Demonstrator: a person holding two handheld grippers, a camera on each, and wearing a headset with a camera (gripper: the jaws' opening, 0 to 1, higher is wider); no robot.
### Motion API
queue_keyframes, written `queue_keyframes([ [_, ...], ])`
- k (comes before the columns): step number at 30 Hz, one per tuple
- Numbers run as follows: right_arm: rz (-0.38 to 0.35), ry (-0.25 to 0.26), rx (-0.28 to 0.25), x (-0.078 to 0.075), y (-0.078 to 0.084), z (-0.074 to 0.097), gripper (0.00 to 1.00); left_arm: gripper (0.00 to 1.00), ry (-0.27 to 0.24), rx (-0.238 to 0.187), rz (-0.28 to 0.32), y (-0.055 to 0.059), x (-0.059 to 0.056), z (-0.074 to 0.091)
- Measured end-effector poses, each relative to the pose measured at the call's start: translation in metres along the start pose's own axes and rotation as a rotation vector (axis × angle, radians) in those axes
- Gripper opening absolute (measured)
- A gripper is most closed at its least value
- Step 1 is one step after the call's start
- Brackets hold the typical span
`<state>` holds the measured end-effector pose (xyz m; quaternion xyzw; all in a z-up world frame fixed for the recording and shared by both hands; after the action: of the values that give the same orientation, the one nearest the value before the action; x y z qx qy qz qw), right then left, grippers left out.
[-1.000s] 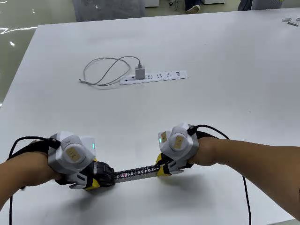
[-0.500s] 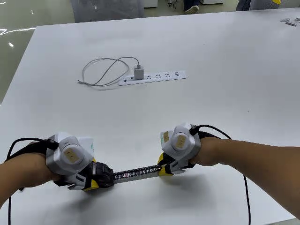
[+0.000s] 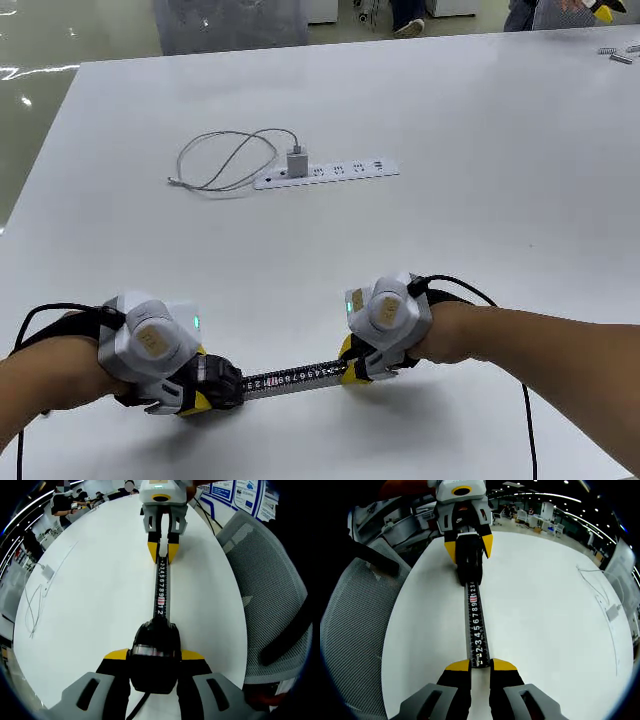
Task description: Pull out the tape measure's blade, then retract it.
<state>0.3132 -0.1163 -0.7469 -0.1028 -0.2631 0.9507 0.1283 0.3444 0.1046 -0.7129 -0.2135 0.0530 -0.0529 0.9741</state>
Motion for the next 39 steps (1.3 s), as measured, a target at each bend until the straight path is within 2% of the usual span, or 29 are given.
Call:
queue_keyframes([
  [39, -0.022, 0.012, -0.007, -0.001, 0.012, 0.007, 0.09, 0.31, 0.005, 0.002, -0.002, 0.0, 0.0, 0.0],
])
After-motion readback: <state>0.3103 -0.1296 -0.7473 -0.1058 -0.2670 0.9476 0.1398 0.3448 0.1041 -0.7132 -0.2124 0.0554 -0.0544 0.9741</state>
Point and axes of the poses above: the centre of the closed fingertips' face, and the gripper's own axes: z roughly backward along the fingers, x roughly to its left, y roughly out of its underside, the point moved 7 cm from there along z, roughly backward along the fingers, and after that the axes turned 10 degrees about y, right-handed, at the moved point
